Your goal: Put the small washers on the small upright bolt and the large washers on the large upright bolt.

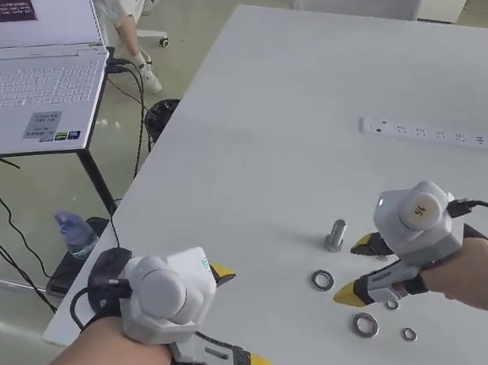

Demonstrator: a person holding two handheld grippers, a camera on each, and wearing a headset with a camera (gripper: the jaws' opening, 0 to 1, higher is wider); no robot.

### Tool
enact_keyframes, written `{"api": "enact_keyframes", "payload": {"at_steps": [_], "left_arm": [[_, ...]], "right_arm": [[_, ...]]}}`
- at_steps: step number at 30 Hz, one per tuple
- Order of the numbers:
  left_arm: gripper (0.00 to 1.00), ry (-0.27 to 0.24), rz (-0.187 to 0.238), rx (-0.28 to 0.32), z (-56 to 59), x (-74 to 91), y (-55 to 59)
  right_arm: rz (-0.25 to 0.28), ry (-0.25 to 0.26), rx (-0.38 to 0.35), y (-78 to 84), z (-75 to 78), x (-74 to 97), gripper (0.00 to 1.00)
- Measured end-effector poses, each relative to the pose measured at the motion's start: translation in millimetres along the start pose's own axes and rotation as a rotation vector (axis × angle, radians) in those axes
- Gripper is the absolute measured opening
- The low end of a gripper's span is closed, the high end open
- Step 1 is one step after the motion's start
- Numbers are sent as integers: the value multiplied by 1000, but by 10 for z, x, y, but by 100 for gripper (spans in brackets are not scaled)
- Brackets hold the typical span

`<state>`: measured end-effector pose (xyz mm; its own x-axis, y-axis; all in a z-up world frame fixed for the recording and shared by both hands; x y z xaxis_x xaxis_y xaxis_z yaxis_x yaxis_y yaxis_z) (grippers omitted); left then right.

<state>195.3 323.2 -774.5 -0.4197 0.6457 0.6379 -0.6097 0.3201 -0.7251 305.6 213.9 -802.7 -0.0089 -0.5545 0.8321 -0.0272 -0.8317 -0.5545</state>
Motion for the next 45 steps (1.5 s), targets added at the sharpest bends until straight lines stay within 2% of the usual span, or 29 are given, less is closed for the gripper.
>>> {"api": "enact_keyframes", "payload": {"at_steps": [6,23,32,45], "left_arm": [[82,6,3,-2,29,-19,-5],[81,-7,-12,-4,-23,-27,77],[80,-11,-24,-10,-46,-21,91],[78,-1,-27,-13,-28,-17,116]], "right_arm": [[-46,-7,31,-9,16,-117,53],[-189,-14,86,126,41,-405,42],[-208,-14,94,126,94,-508,41],[-245,-1,113,142,88,-574,38]]}}
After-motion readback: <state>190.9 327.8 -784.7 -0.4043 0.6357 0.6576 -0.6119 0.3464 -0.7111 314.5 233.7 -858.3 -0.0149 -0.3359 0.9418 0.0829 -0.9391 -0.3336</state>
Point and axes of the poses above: the centre of the closed fingertips' face, and the gripper's own axes: x roughly backward along the fingers, z roughly to its right, y roughly out of its underside, the point moved 2 cm from there along x, roughly backward along the fingers, and after that the axes turned 10 degrees about x, right-handed, at the moved point
